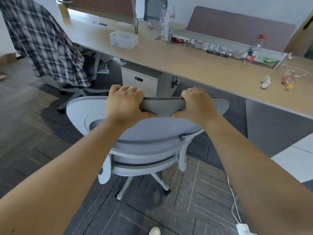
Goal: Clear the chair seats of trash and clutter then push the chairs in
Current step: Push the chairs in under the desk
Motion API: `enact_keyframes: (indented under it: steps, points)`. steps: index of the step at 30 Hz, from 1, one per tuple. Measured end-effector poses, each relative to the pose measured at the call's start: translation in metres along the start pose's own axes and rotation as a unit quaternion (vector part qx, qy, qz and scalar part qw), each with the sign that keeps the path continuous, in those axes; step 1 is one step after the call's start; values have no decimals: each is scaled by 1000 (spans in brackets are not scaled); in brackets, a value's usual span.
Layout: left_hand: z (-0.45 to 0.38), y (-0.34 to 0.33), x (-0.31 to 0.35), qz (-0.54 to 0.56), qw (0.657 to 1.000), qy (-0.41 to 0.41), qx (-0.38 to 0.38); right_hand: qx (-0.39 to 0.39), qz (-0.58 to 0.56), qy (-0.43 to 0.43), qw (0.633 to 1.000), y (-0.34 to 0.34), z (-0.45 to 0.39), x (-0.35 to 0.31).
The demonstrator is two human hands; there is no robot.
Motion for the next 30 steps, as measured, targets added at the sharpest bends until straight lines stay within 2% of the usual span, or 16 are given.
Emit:
enact_keyframes:
  steps: [9,16,22,26,30]
  points:
    - [1,1,44,8,997,-79,-25,9,26,-59,998,18,49,27]
    - [-9,-4,78,55,989,-129,-39,33,54,-121,991,30,86,55]
    - [-20,-11,111,85,980,-176,-24,64,70,-179,979,41,116,82]
    - [-24,-20,120,98,987,-125,0,77,57,-242,966,43,124,101]
    - [-40,-35,129,139,984,-104,-50,76,41,-279,956,43,120,118]
Point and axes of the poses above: each hand's wrist, its own z-axis away from the middle knuckle, its own y-axis out of the back of the hand, x = y × z, the point moved 7 cm from there along -z, towards the middle knuckle, and after that the axes turned 11 degrees about -y, right-handed, at the moved point
